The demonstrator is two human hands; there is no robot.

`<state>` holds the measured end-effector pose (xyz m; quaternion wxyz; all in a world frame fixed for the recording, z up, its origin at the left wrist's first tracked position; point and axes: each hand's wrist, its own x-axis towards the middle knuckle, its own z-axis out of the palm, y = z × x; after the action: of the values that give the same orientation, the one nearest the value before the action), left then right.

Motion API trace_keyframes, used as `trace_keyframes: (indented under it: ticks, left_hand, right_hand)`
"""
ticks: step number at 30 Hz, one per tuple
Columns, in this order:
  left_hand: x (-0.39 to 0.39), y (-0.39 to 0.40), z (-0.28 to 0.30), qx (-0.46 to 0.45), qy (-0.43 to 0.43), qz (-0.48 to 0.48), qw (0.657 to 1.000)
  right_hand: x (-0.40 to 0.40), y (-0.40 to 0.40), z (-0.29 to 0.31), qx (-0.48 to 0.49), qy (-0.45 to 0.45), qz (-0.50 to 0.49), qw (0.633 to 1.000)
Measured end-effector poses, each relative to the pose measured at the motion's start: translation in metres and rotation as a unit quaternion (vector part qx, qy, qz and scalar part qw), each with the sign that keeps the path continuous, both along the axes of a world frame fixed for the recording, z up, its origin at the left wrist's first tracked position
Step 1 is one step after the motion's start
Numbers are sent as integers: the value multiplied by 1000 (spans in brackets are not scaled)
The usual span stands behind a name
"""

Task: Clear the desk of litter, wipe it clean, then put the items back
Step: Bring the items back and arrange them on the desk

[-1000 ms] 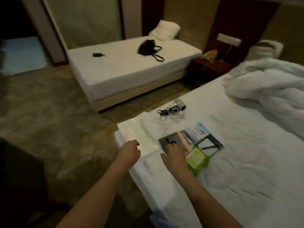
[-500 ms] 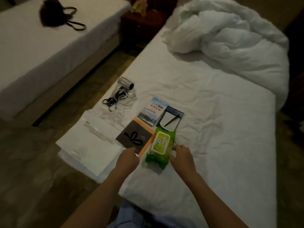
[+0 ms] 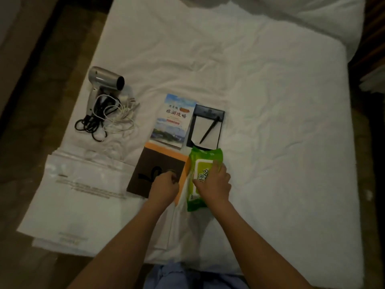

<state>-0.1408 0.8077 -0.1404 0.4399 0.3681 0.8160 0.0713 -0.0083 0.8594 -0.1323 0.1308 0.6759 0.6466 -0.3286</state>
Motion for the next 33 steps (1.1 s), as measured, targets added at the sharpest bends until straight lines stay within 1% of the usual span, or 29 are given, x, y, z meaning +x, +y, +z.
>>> trace_keyframes:
  ticks: [6,10,15,20,23,25,28,30,33]
  left_hand:
    - [-12,10,-33,-6,-18,7,1000]
    - [-13,9,-48,-27,-27,0,999]
    - [-14,-3,-63,-60,-36,-15,997]
    - [-21,-11,-68,-77,-43,-23,996]
    - [-29,2,-67,-68,-43,-19,997]
    - [-36,18,-68,-46,-43,-13,998]
    - [-42,45,-69,-16,-33,-31,999]
    - [-38,59,-70,-6,-35,-44,998]
    - [-25,76,-73,33,-43,-35,998]
  right_hand:
    - [-17,8,-42,-51,-33,-45,997]
    - [-22,5,-58,-45,-39,-63,996]
    - [-28,6,-65,-51,-72,-84,993]
    - [-28,3,-62,-28,-87,-75,993]
    - [-29,6,-55,-18,-92,-76,993]
    - [-28,7,-49,-7,-87,-89,992]
    - [-25,10,-42,8,-74,-105,992]
    - [-22,11,-38,11,-70,-110,991]
    - [-15,15,-32,28,-60,-120,991]
